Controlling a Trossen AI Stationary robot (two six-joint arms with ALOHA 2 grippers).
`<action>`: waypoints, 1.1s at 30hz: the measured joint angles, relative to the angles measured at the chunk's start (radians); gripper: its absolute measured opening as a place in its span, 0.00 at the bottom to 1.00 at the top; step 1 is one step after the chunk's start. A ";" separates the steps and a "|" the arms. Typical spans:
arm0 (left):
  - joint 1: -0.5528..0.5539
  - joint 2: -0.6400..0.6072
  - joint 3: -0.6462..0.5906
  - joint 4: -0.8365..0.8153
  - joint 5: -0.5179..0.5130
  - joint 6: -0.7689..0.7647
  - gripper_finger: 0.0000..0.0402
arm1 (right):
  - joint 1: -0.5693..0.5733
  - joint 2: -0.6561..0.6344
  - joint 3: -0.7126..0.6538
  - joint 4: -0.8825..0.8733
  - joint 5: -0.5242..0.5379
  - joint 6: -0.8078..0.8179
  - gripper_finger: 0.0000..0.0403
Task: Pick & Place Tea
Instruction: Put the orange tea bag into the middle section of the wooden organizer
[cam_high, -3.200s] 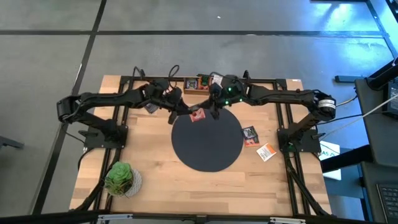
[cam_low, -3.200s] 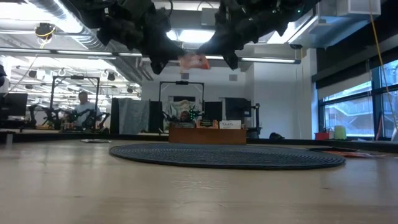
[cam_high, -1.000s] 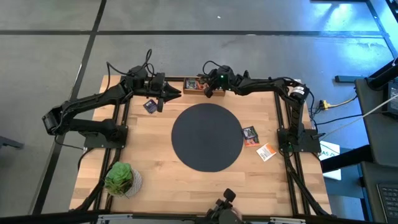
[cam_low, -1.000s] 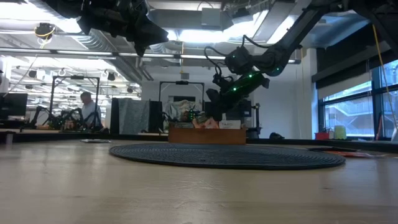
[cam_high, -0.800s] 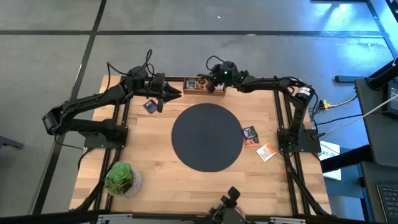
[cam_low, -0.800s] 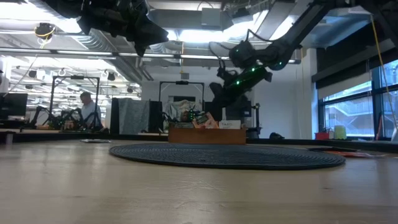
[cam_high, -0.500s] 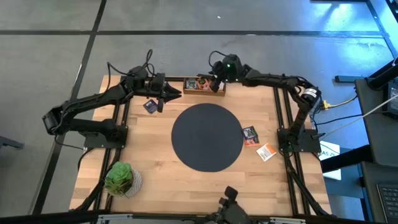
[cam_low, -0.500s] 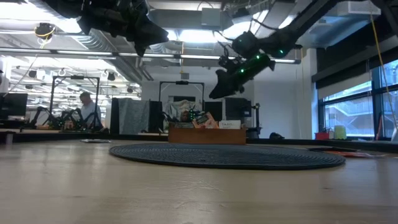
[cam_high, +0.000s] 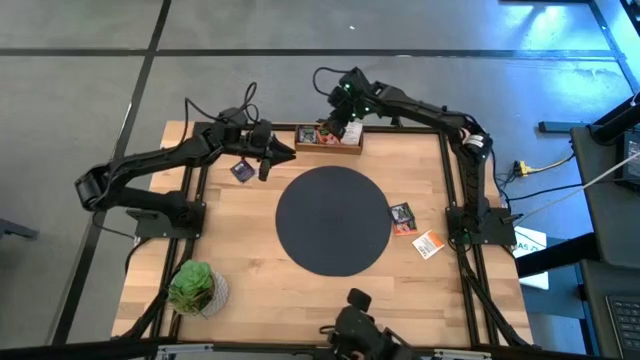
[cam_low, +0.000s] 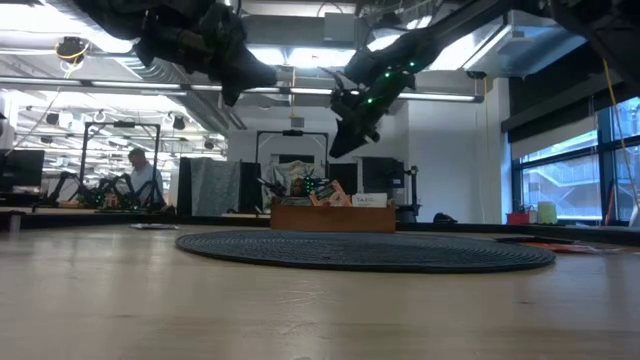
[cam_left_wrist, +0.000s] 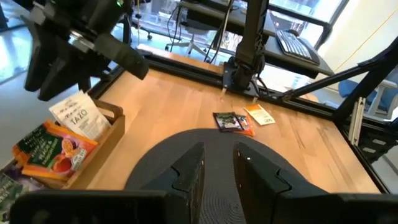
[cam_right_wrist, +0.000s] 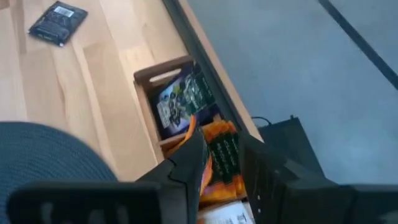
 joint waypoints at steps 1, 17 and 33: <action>0.000 0.006 0.000 -0.001 0.000 0.000 0.20 | 0.000 0.008 0.006 0.002 -0.003 0.000 0.26; 0.000 0.028 0.000 -0.003 0.000 0.002 0.19 | -0.003 0.101 0.008 -0.006 -0.053 0.026 0.25; 0.000 0.028 0.000 -0.003 0.000 0.003 0.19 | -0.005 0.130 0.008 -0.020 -0.069 0.026 0.11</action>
